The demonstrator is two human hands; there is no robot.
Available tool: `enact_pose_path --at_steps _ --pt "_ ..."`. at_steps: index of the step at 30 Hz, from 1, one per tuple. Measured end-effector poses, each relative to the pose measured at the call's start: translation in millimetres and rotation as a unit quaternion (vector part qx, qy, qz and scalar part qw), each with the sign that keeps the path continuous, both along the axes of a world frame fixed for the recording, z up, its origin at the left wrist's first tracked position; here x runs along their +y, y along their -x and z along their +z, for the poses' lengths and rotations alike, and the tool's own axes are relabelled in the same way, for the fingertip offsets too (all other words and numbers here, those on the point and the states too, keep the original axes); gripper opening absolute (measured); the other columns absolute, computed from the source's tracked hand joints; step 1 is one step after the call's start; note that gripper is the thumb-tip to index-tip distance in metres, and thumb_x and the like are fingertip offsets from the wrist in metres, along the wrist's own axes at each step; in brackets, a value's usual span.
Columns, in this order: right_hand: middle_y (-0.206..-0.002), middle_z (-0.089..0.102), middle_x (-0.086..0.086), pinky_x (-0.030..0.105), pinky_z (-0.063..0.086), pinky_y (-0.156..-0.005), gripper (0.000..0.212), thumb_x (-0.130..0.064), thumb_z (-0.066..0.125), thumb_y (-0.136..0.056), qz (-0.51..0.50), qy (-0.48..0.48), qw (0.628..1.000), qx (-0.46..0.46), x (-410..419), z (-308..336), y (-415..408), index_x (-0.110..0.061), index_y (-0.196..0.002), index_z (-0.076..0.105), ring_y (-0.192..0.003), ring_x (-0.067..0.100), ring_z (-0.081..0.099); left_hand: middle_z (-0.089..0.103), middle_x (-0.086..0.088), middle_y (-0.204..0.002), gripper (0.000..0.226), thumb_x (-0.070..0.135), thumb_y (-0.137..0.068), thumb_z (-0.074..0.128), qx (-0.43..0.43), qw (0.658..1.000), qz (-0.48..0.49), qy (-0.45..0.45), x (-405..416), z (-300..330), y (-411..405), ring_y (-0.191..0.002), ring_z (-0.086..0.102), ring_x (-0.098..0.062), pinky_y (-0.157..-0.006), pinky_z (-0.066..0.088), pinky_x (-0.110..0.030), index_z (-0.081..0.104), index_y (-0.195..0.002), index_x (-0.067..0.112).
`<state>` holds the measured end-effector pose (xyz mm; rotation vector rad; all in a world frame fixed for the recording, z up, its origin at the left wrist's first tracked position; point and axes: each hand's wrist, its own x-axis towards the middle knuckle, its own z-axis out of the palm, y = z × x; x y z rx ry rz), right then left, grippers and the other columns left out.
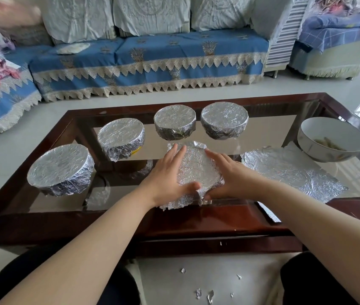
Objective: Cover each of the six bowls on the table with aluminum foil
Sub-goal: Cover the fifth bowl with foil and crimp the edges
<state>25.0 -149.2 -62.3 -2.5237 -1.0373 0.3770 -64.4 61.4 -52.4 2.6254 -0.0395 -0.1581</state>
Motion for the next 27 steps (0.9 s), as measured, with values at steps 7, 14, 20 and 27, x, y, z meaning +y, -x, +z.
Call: enact_pose_path --at_steps 7,14,20,27 --pt "-0.159 0.020 0.002 0.045 0.008 -0.121 0.134 -0.082 0.059 -0.063 -0.045 0.058 0.996 -0.059 16.4 4.3 29.3 -0.013 -0.153 -0.012 -0.145 0.016 0.023 -0.006 0.006 -0.167 0.065 0.057 -0.102 0.029 0.030 0.983 0.049 -0.175 -6.4 8.0 -10.0 -0.153 0.000 -0.026 -0.122 0.004 -0.050 0.008 -0.158 0.032" --pt "-0.158 0.018 0.010 0.049 0.013 -0.119 0.131 -0.081 0.053 -0.069 -0.066 0.096 0.991 -0.068 28.3 10.4 59.7 -0.006 -0.150 -0.016 -0.145 0.021 0.024 -0.016 -0.004 -0.166 0.057 0.037 -0.106 0.024 0.020 0.982 0.058 -0.177 -25.6 10.1 -17.3 -0.152 -0.011 -0.035 -0.121 -0.005 -0.051 0.002 -0.158 0.036" --pt "-0.162 0.008 0.010 0.046 0.021 -0.118 0.130 -0.077 0.059 -0.069 -0.004 0.113 0.994 -0.010 22.9 21.6 49.8 -0.006 -0.152 -0.011 -0.146 0.024 0.021 -0.018 0.002 -0.165 0.057 0.067 -0.096 0.004 0.029 0.980 0.043 -0.194 -33.2 3.5 -18.7 -0.149 -0.018 -0.040 -0.118 -0.011 -0.057 -0.002 -0.152 0.055" --pt "-0.092 0.059 -0.005 0.028 0.037 -0.081 0.028 -0.051 0.042 -0.097 -0.151 -0.133 0.976 0.085 21.3 18.5 -18.6 -0.026 -0.099 0.055 -0.077 0.007 0.051 -0.022 0.000 -0.163 0.074 0.081 -0.084 0.004 0.015 0.978 0.033 -0.204 -31.7 -1.2 -17.7 -0.149 -0.023 -0.033 -0.120 -0.013 -0.056 -0.006 -0.153 0.053"
